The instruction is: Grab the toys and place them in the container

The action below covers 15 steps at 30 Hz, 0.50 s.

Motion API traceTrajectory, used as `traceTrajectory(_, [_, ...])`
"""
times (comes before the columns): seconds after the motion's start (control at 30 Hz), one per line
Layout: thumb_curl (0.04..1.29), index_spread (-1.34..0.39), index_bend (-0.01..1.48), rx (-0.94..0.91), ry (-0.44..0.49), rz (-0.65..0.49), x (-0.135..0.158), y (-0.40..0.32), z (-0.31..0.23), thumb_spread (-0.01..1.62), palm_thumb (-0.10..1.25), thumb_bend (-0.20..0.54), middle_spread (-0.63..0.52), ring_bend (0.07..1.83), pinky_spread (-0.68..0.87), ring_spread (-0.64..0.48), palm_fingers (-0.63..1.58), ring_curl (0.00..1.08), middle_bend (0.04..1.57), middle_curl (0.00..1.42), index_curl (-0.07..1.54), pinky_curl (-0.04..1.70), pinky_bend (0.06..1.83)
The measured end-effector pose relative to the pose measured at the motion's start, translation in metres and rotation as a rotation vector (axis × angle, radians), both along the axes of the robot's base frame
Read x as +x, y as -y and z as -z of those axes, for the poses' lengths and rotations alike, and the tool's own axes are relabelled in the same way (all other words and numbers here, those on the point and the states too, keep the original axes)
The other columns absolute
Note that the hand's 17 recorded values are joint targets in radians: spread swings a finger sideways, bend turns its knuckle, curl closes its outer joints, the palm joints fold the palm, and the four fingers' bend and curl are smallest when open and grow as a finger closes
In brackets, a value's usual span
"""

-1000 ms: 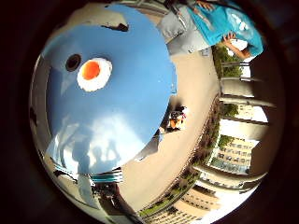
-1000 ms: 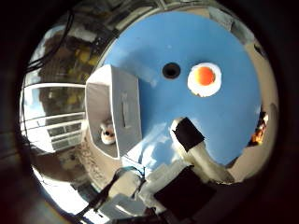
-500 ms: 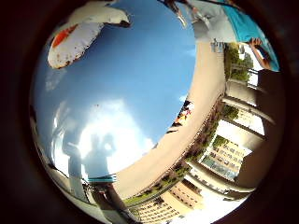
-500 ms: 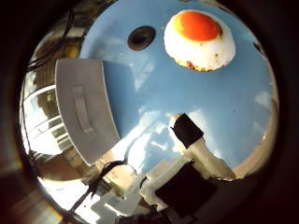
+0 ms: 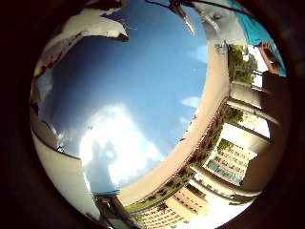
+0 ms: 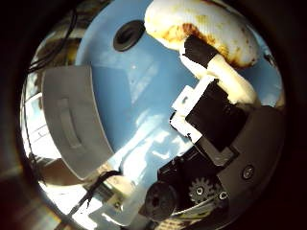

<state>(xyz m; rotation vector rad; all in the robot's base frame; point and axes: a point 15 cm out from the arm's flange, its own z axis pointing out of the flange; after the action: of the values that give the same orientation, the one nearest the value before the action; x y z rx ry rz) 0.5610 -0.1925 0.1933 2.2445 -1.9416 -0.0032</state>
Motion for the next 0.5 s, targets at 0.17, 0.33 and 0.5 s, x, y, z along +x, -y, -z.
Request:
traceTrajectory(0.17, [0.50, -0.49, 0.34, -0.008, 0.133, 0.007, 0.003, -0.005, -0.081, 1.06, 0.97, 0.019, -0.21, 1.28, 0.32, 0.00, 1.16, 0.66, 0.98, 0.78, 0.22, 0.45, 1.28])
traceTrajectory(0.33, [0.57, -0.63, 0.53, 0.001, 0.160, -0.040, -0.023, -0.046, -0.156, 1.06, 1.00, -0.005, -0.23, 1.35, 0.23, -0.06, 1.05, 0.72, 1.09, 0.89, 0.27, 0.57, 1.45])
traceTrajectory(0.5, [0.62, -0.73, 0.65, -0.001, 0.238, -0.173, -0.065, -0.127, -0.252, 1.06, 1.00, -0.014, -0.24, 1.40, 0.18, -0.08, 0.99, 0.76, 1.14, 0.96, 0.33, 0.64, 1.51])
